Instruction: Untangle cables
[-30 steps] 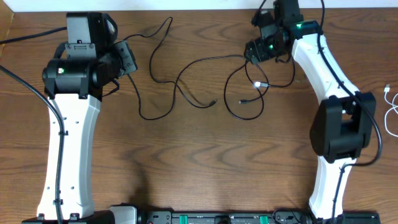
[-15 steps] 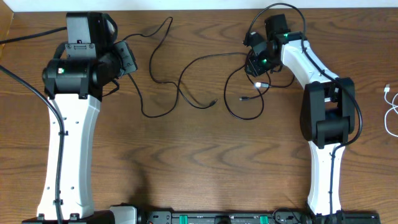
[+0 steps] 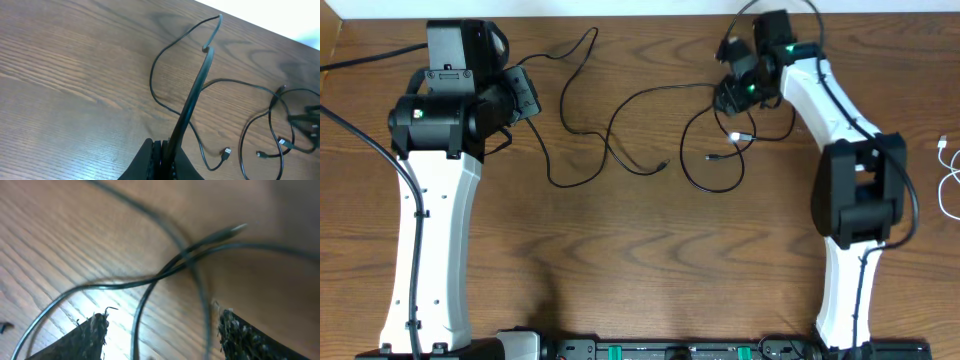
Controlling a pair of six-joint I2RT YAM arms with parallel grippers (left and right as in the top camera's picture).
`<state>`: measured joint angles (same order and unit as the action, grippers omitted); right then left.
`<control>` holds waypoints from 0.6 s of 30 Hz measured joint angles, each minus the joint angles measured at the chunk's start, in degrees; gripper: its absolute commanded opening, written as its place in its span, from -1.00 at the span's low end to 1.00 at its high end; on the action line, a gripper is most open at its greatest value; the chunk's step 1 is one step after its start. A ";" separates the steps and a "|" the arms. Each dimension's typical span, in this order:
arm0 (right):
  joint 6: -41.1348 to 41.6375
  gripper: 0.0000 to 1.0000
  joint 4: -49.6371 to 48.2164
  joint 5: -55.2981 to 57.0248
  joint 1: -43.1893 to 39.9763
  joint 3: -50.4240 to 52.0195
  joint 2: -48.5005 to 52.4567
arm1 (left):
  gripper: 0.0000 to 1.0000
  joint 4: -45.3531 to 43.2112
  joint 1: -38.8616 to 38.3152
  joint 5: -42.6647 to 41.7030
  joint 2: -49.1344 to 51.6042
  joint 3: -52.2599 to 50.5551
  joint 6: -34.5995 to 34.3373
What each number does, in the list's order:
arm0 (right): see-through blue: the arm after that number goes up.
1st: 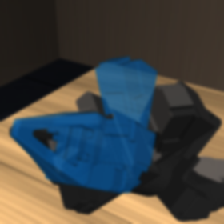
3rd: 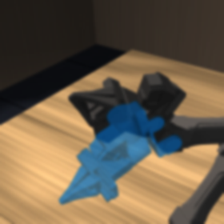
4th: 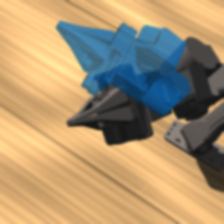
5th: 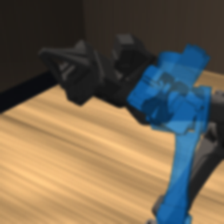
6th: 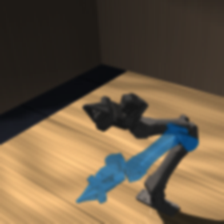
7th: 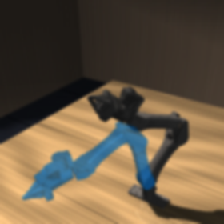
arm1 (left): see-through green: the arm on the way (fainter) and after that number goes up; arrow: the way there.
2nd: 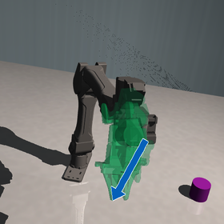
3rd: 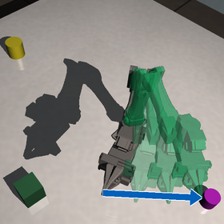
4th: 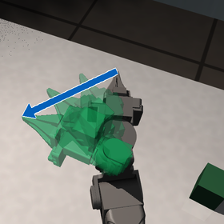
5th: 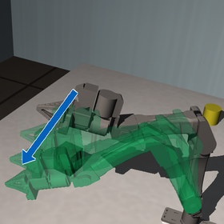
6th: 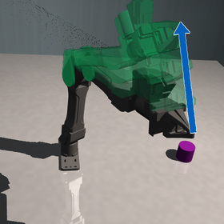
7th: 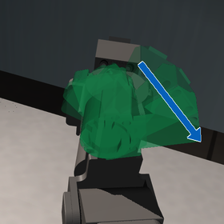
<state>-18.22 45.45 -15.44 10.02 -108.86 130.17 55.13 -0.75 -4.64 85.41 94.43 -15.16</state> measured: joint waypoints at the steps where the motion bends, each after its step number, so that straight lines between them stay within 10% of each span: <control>1: 0.00 0.33 -0.13 1.01 -0.13 -0.13 -0.98 | -0.85 0.00 0.00 0.02 0.00 0.00 0.00; 18: -2.05 -0.27 -3.72 4.59 -0.70 -0.42 6.08 | -0.85 0.02 0.00 0.02 0.00 0.00 0.00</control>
<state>-20.27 41.74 -10.85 9.32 -109.27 136.25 55.16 -0.75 -4.62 85.41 94.43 -15.16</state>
